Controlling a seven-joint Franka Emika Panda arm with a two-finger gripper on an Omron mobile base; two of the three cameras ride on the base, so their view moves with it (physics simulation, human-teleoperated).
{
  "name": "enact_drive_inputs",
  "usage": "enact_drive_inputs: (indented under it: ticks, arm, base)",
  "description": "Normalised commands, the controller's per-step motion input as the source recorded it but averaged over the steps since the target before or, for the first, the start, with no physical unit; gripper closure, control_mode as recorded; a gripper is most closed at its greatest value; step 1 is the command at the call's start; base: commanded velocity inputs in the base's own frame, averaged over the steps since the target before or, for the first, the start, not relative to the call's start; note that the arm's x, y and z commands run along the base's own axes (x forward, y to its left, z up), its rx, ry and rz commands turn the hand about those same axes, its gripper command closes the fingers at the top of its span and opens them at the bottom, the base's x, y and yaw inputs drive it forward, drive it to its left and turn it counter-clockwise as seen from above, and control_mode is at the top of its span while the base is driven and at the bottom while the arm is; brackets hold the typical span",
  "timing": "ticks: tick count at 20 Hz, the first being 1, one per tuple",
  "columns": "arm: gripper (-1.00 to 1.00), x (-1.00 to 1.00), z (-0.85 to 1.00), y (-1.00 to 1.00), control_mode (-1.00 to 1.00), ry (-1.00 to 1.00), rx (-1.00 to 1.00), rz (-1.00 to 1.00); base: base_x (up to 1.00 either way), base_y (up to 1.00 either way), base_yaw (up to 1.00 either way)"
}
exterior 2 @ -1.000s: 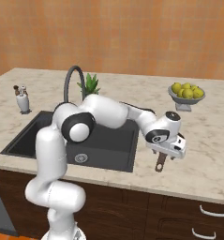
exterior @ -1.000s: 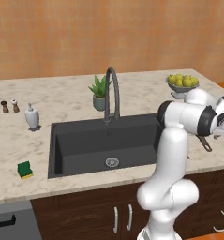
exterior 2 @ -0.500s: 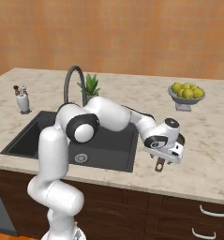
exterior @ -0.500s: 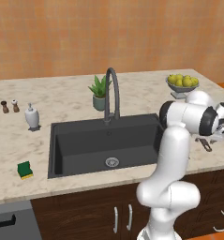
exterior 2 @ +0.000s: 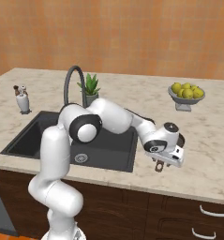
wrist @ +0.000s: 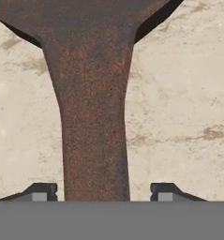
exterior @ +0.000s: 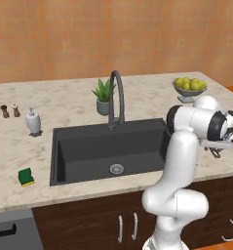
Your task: Pick the pan and sponge and place them into the sink. Then turn on the water.
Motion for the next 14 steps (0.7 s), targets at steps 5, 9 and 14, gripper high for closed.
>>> enact_drive_inputs:
  ticks: [5,9,14]
  arm:
    - [1.00,0.00,0.00,0.00,-1.00,0.00,0.00,0.00]
    - [1.00,-0.02,0.06,0.05,-1.00,0.00,0.00,0.00]
    - [1.00,-0.32,0.44,0.23,-1.00,-0.01,0.00,0.10]
  base:
    - [0.00,0.00,0.00]
    - [0.00,0.00,0.00]
    - [0.00,0.00,0.00]
